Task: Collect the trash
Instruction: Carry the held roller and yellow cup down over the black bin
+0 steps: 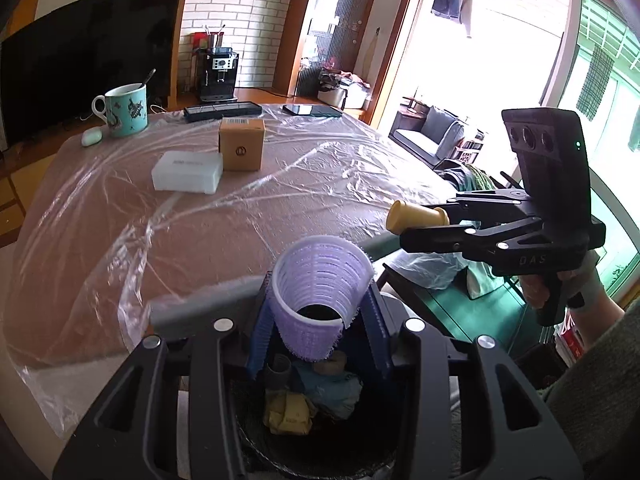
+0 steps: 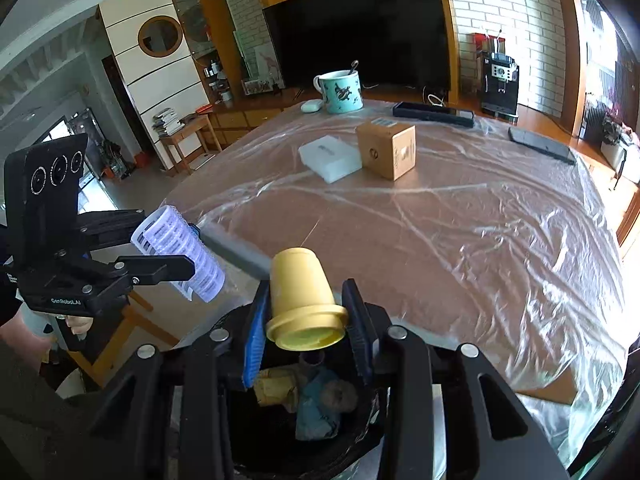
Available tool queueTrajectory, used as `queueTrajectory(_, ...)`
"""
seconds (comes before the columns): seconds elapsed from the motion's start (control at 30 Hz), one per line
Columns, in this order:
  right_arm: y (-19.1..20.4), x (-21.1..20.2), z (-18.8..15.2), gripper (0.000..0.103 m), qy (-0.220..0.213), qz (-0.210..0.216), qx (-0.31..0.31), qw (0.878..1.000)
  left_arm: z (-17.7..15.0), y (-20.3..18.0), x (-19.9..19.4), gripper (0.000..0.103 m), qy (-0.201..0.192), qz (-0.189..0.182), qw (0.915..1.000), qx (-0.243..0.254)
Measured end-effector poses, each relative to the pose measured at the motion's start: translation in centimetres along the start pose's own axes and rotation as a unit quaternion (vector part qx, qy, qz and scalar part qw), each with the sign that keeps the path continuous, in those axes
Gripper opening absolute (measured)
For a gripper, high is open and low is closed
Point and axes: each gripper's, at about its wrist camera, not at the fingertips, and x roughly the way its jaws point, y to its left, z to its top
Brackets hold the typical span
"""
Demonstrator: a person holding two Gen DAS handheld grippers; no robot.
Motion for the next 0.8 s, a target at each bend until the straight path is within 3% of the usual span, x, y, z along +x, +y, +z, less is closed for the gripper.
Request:
queueTrajectory(0.47,1.0,0.4,-4.5,0.036,0.038,0.007,0.026,0.999,-3.5,-1.8,1.2,0.043,0.041,0.000,0.9989,0.024)
queueTrajectory(0.8,0.9,1.8,-6.5,0.036,0.068,-0.004,0.027,0.997,-5.1,-2.2,2.8,0.043,0.069,0.023,0.9968,0.033)
